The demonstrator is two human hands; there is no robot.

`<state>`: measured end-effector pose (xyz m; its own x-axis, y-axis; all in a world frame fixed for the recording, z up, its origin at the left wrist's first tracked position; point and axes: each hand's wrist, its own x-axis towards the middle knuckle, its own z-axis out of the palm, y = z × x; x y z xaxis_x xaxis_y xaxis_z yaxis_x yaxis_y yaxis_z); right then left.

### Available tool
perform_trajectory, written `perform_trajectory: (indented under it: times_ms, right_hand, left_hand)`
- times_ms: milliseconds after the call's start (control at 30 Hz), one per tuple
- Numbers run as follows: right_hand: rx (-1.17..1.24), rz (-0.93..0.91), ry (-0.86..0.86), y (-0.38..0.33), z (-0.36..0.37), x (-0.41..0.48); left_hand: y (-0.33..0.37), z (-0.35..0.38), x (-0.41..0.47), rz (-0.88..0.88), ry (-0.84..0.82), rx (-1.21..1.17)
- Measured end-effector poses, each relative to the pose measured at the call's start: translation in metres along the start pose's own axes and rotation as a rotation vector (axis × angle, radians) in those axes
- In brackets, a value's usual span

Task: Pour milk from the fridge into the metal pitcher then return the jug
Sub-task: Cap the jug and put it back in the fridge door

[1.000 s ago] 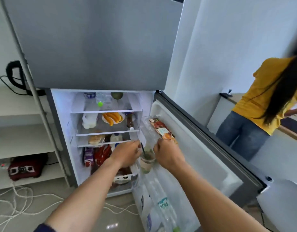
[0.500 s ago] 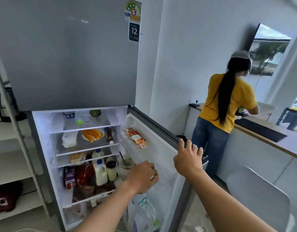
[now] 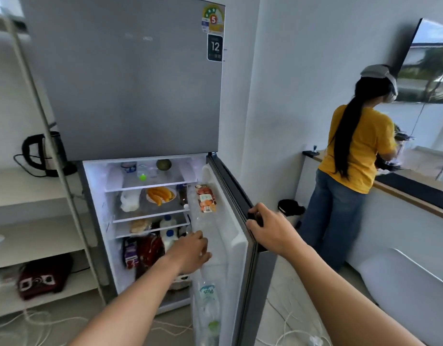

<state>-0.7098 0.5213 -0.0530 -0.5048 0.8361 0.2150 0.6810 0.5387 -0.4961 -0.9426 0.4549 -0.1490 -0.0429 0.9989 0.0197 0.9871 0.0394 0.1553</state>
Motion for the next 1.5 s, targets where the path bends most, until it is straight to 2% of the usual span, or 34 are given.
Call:
perform_trajectory:
  times_ms: [100, 367, 733, 867, 1200, 1367, 1500]
  right_hand:
    - [0.145, -0.085, -0.067, -0.011, 0.01, 0.006]
    - [0.199, -0.274, -0.211, -0.059, 0.055, 0.029]
    - [0.196, -0.466, -0.346, -0.142, 0.135, 0.094]
    - [0.248, -0.481, -0.382, -0.174, 0.173, 0.128]
    - [0.26, -0.589, -0.267, -0.245, 0.256, 0.226]
    - [0.235, -0.578, -0.15, -0.272, 0.287, 0.264]
    - [0.199, -0.556, -0.097, -0.285, 0.304, 0.289]
  left_hand:
    - [-0.025, -0.011, -0.013, 0.0, -0.037, 0.061]
    - [-0.093, -0.059, -0.048, -0.156, 0.019, 0.127]
    - [-0.214, -0.166, -0.041, -0.341, 0.297, 0.206]
    - [-0.257, -0.192, -0.022, -0.368, 0.397, 0.248]
    - [-0.344, -0.234, 0.027, -0.344, 0.505, 0.428]
    - [-0.377, -0.234, 0.053, -0.275, 0.536, 0.63]
    - [-0.393, -0.224, 0.064, -0.195, 0.631, 0.734]
